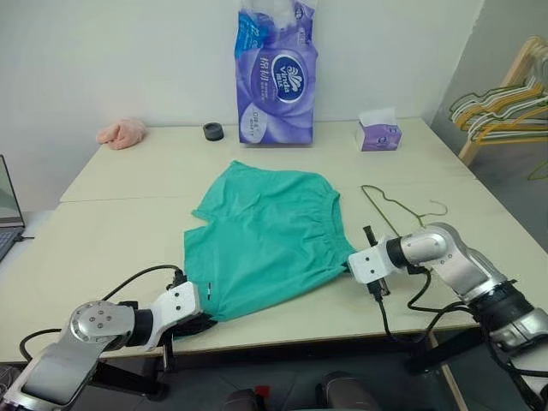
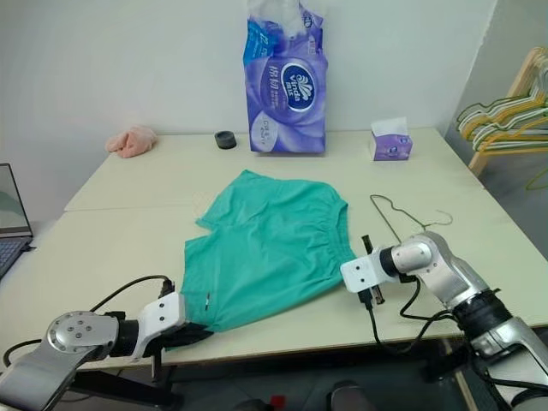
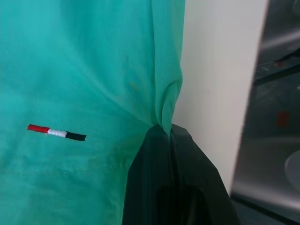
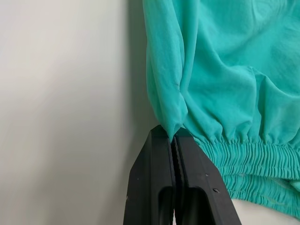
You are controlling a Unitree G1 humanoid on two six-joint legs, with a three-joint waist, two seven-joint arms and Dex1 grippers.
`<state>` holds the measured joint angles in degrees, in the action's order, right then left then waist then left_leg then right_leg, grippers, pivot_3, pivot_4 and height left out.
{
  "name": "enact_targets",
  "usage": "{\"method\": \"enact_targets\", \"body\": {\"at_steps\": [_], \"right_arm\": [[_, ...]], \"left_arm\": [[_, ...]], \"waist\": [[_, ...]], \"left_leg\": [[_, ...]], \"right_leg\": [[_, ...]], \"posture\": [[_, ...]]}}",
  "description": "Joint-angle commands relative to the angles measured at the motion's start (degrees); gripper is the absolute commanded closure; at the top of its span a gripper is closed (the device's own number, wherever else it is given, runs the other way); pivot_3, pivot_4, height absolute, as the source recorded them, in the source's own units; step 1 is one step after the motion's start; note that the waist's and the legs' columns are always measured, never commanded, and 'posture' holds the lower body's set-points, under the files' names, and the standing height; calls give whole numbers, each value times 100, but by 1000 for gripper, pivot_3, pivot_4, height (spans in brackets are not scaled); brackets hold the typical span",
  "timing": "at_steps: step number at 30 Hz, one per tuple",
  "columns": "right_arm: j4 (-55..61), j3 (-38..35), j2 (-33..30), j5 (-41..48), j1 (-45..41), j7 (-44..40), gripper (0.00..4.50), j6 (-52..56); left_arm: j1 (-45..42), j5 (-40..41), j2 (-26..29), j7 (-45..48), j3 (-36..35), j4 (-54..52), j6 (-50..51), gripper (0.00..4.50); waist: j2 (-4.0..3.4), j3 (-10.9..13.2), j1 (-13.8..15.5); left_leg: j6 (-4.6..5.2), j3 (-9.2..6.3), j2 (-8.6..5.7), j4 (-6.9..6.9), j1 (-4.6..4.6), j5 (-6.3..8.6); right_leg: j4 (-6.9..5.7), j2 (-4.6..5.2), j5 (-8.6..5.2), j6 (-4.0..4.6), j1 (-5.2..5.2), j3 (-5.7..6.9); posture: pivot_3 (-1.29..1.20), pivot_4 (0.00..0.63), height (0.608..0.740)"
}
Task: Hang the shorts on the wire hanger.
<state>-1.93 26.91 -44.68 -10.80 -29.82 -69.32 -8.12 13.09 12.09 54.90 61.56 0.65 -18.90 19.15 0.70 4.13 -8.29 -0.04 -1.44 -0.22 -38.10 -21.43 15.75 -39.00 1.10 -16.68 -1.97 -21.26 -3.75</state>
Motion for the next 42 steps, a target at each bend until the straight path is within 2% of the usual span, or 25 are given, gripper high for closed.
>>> {"method": "enact_targets", "body": {"at_steps": [1, 17, 22, 24, 29, 33, 37, 40, 42], "right_arm": [[574, -225, -179, 225, 45, -332, 4451, 495], [1296, -37, -410, 525, 367, -1203, 4451, 927], [1517, -15, -449, 593, 409, -1358, 4451, 1198], [1587, -1, -478, 644, 411, -1449, 4072, 1303], [1903, -85, -596, 1014, 411, -1781, 2672, 1718], [2076, -310, -633, 1548, 318, -1858, 1308, 2035], [2210, -898, -631, 2592, 178, -1789, 28, 3027], [1886, -1633, -332, 3319, -32, -1189, 0, 3887], [1403, -2119, 11, 3484, -169, -500, 0, 4231]], "left_arm": [[122, 144, 128, 131, -61, -279, 197, 4500], [787, 365, 265, 396, 169, -843, 461, 4500], [747, 274, 242, 288, 184, -790, 492, 4500], [699, 349, 211, 254, 172, -791, 627, 4500], [664, 621, 176, 280, 87, -975, 904, 3369], [721, 786, 218, 305, 30, -1201, 1042, 2156], [617, 1528, 4, 251, -272, -1647, 1465, 1002], [90, 2132, -656, -269, -596, -1805, 1520, 183], [-350, 2229, -1070, -736, -665, -1720, 1594, 183]], "waist": [[0, 0, -3], [4, 0, 7], [8, 2, 14], [8, 2, 15], [8, 3, 14], [10, 5, 14], [15, 11, 21], [17, 13, 29], [25, 8, 32]], "left_leg": [[0, 1, 0, 0, 3, 0], [-1, 6, 1, 3, 4, 1], [-1, 7, 1, 5, 36, 1], [-1, 7, 1, 7, 44, 1], [-1, 7, 2, 7, 46, 1], [-1, 8, 2, 9, 45, 1], [-1, 7, 4, 9, 45, 1], [-1, 8, 3, 6, 46, 1], [-1, 5, 3, 5, 47, 1]], "right_leg": [[0, -1, -1, -1, 3, -1], [2, -1, -9, -5, -2, -2], [2, -1, -22, -6, 9, -2], [2, -1, -30, -15, 14, -2], [2, -1, -31, -16, 15, -2], [3, -1, -31, -17, 15, -3], [2, 0, -31, -16, 15, -3], [2, 3, -31, -17, 18, -3], [2, 3, -29, -18, 21, 0]], "posture": [[-166, 32, 740], [-160, 30, 740], [-160, 30, 740], [-161, 31, 740], [-161, 31, 740], [-159, 32, 740], [-159, 32, 740], [-165, 31, 740], [-165, 31, 740]]}}
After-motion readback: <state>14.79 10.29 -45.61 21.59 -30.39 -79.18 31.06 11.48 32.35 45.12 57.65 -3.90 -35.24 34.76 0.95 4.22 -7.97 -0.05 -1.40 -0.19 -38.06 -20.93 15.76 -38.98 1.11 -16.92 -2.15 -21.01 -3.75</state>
